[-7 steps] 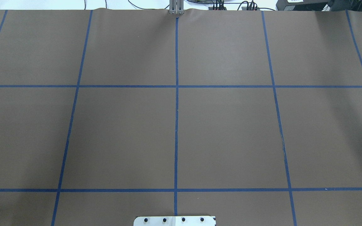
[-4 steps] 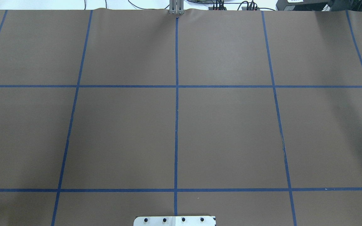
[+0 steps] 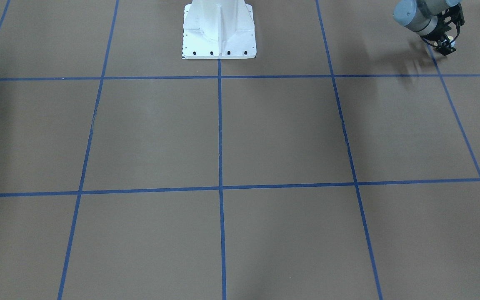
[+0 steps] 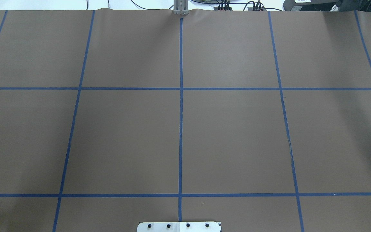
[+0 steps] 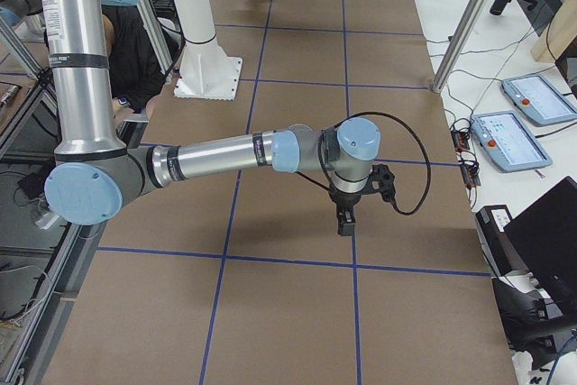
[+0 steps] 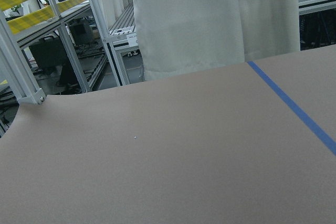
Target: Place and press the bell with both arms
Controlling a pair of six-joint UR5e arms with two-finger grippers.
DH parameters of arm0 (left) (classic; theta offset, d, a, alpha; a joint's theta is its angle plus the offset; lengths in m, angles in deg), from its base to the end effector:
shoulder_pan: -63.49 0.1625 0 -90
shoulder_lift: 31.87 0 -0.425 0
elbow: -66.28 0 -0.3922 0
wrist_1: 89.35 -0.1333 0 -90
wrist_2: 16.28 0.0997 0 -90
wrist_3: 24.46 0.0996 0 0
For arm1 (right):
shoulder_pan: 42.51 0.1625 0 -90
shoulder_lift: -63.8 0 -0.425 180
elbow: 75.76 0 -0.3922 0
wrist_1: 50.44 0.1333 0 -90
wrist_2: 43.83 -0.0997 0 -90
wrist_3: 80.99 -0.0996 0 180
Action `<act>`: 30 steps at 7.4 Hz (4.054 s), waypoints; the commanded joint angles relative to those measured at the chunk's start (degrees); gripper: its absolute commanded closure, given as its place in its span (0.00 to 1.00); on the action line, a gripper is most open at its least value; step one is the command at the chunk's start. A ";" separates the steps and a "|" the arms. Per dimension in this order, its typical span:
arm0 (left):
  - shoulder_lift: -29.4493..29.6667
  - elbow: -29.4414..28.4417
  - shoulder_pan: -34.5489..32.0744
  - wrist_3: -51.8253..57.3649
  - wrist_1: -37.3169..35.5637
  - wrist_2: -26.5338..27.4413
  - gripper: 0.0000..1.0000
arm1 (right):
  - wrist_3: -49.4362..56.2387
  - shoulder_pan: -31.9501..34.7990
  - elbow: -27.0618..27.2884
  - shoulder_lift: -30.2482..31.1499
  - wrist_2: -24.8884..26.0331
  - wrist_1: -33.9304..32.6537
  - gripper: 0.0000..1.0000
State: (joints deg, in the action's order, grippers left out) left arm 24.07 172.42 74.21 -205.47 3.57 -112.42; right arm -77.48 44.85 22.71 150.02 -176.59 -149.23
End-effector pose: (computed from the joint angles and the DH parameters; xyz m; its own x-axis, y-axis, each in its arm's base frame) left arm 0.2250 -0.0822 0.7567 0.1410 -0.9851 0.0987 0.9517 0.1623 0.2606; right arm 0.0419 -0.5177 0.5703 0.7274 -0.1357 0.6727 0.0907 0.9907 0.1017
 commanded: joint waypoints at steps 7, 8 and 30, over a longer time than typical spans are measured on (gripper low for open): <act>0.14 -0.15 -2.37 -0.32 -0.81 -0.09 1.00 | 0.00 0.00 -0.12 -0.27 -0.04 -0.09 0.00; -0.21 0.55 -2.72 0.03 -0.81 -0.18 1.00 | -0.09 0.00 -0.12 -0.27 -0.04 -0.09 0.00; 61.64 -15.04 -46.60 119.69 29.34 25.39 1.00 | -0.79 -0.53 0.67 -1.85 -3.38 0.00 0.00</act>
State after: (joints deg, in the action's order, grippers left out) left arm 82.96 163.76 25.99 -91.87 21.73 -87.06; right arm -78.26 44.43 23.42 148.34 -179.79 -149.22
